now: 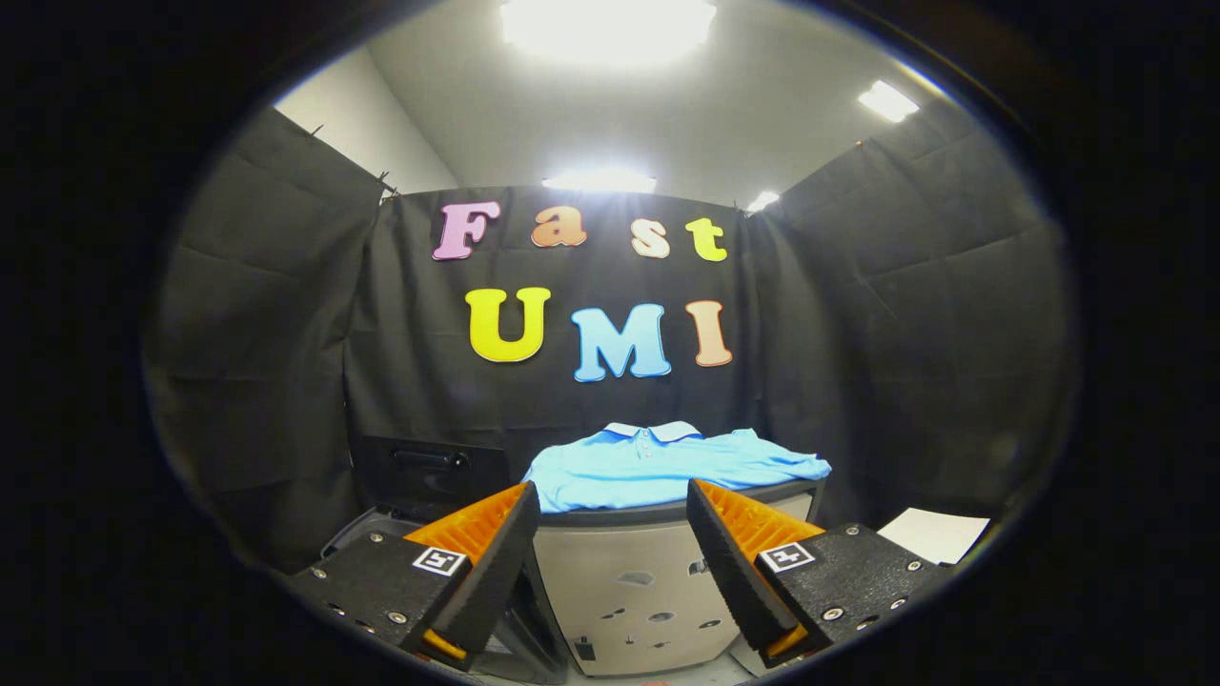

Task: Put the clothes into the washing machine and then close the washing machine lid.

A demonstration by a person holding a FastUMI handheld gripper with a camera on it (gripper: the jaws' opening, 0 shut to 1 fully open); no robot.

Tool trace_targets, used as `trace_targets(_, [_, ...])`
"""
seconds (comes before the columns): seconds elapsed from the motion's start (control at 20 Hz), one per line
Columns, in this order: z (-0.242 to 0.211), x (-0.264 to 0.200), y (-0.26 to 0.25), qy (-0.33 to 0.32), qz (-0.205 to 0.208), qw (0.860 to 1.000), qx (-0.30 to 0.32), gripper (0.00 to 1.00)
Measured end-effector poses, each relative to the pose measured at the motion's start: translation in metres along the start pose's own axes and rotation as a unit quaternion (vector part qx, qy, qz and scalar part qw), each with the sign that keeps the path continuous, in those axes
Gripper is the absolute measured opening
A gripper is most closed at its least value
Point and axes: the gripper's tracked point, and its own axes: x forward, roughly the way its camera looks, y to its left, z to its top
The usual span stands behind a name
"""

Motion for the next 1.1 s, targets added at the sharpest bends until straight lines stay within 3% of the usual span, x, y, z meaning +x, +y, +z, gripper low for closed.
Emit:
trace_targets(0.45, [0.031,0.072,-0.027,-0.004,0.009,1.000,-0.005,0.96])
trace_targets(1.1, [0.020,0.163,-0.061,0.055,0.036,0.998,-0.019,0.96])
